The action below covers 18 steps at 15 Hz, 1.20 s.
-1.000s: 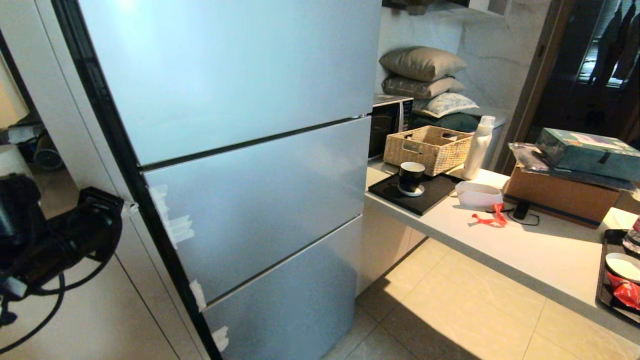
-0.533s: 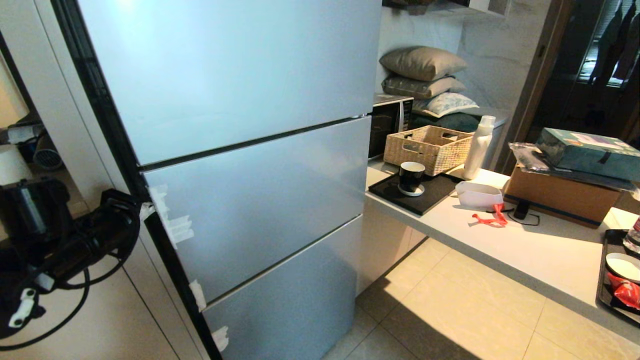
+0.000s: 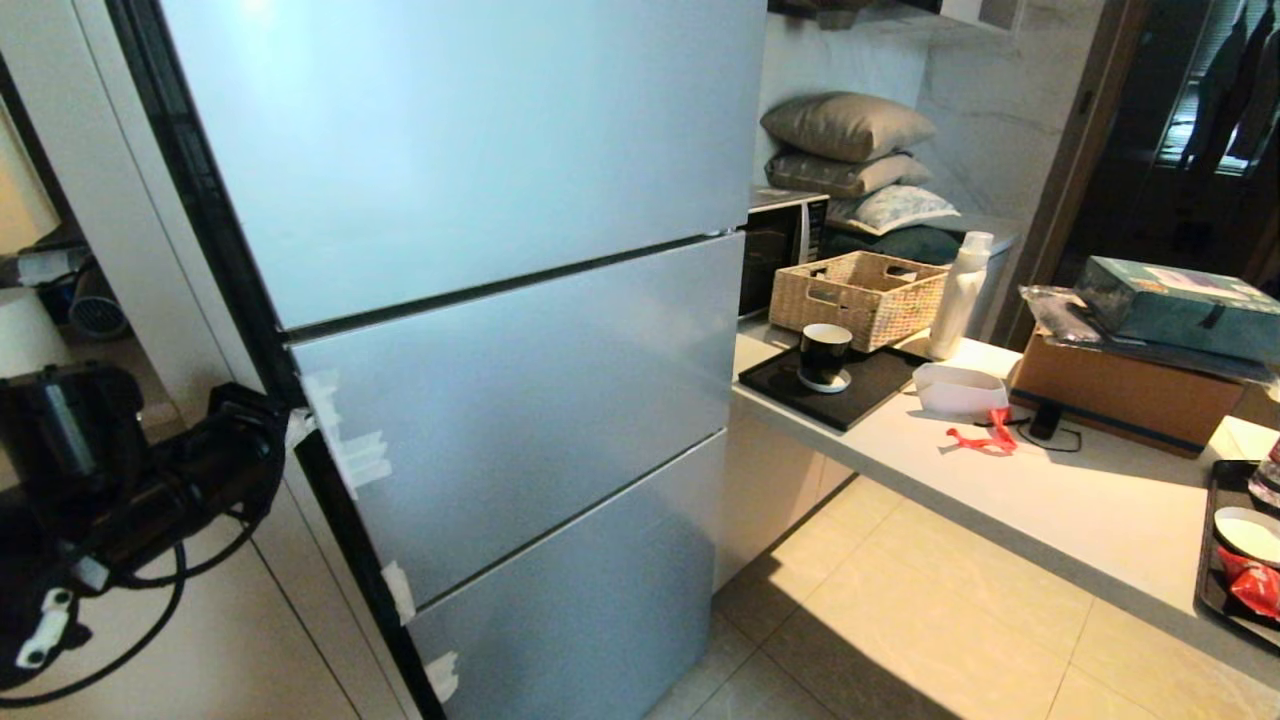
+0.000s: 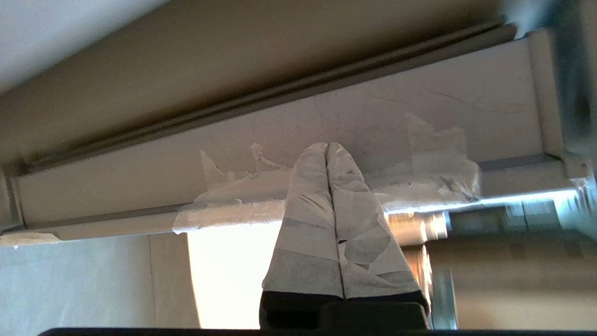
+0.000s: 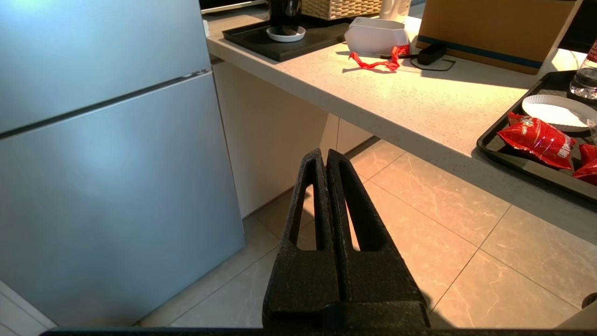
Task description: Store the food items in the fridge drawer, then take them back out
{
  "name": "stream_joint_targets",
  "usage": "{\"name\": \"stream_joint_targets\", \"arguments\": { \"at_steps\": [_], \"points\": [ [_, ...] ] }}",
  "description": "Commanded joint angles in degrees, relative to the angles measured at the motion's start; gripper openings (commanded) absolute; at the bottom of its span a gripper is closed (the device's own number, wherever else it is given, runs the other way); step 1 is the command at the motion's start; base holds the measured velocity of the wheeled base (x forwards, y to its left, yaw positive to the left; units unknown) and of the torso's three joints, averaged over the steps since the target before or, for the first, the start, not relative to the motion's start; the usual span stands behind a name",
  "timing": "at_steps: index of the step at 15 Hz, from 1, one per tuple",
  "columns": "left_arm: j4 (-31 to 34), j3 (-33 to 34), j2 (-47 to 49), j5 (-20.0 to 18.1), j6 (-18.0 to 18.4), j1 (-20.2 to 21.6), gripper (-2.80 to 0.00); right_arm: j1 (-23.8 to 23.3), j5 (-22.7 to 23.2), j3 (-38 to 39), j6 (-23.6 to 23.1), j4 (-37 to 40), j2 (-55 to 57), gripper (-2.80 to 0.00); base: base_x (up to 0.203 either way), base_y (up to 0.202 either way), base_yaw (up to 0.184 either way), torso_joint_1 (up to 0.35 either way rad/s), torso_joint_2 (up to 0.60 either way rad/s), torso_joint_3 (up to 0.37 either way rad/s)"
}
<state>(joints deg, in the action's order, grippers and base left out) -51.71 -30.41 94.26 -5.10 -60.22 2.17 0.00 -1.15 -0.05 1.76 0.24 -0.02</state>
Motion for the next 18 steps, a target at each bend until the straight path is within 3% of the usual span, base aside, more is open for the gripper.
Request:
{"name": "stream_joint_targets", "arguments": {
  "at_steps": [1, 8, 13, 18],
  "points": [
    [0.0, 1.5, -1.5, -2.0, -0.3, -0.6, -2.80, 0.0, 0.0, 0.0, 0.0, 0.0, 0.0, -2.80, 0.000, 0.000, 0.000, 0.000, 0.00, 0.000],
    [0.1, 5.7, -6.2, -2.1, -0.1, -2.7, -2.80, 0.0, 0.0, 0.0, 0.0, 0.0, 0.0, -2.80, 0.000, 0.000, 0.000, 0.000, 0.00, 0.000],
    [0.6, 13.5, -18.5, -2.0, 0.2, -12.5, -2.80, 0.0, 0.0, 0.0, 0.0, 0.0, 0.0, -2.80, 0.000, 0.000, 0.000, 0.000, 0.00, 0.000],
    [8.2, 17.7, -38.7, -1.7, 0.4, -15.0, -2.80, 0.0, 0.0, 0.0, 0.0, 0.0, 0.1, -2.80, 0.000, 0.000, 0.000, 0.000, 0.00, 0.000]
  ]
}}
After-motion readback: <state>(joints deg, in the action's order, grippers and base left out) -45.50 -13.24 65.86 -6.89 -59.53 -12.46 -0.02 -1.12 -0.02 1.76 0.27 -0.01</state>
